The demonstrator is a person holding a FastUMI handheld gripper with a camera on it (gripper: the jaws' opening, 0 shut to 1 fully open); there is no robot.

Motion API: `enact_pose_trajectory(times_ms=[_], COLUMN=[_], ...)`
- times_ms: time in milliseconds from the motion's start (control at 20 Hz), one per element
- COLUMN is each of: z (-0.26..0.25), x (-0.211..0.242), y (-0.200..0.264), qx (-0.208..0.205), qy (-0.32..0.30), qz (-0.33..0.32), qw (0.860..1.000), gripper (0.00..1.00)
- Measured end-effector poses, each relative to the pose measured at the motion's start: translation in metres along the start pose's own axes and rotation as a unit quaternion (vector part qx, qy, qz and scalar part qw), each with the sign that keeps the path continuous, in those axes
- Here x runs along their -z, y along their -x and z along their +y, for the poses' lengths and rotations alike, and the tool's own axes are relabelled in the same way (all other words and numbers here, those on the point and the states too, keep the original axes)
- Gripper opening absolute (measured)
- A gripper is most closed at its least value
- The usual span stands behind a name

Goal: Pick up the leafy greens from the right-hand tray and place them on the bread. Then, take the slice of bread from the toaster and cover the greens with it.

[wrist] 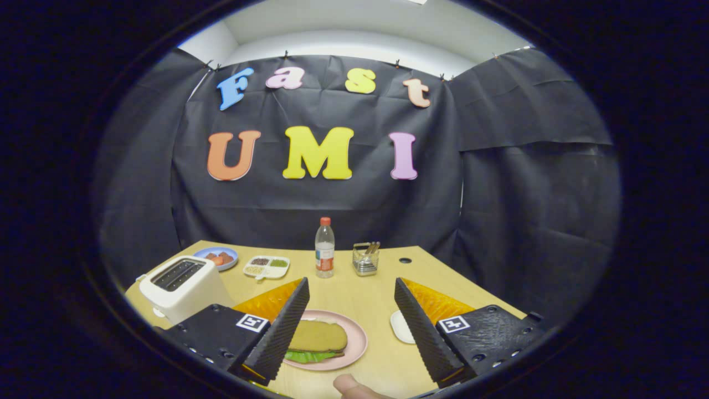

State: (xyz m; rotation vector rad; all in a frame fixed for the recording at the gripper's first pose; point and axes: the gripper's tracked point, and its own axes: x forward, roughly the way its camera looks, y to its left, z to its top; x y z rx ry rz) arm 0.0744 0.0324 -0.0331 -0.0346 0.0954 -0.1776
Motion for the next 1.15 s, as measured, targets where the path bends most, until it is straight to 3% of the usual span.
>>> enact_pose_trajectory(times_ms=[300,700,1150], z=[-0.017,-0.013,-0.008], x=[-0.061,-0.087,-0.081], y=[0.067,0.138,0.147], qx=[-0.012,-0.022,-0.024], qy=[-0.013,0.003,0.004], qz=[-0.099,-0.159,-0.148], qw=[0.995,0.987,0.989], gripper=[0.95,0.95,0.95])
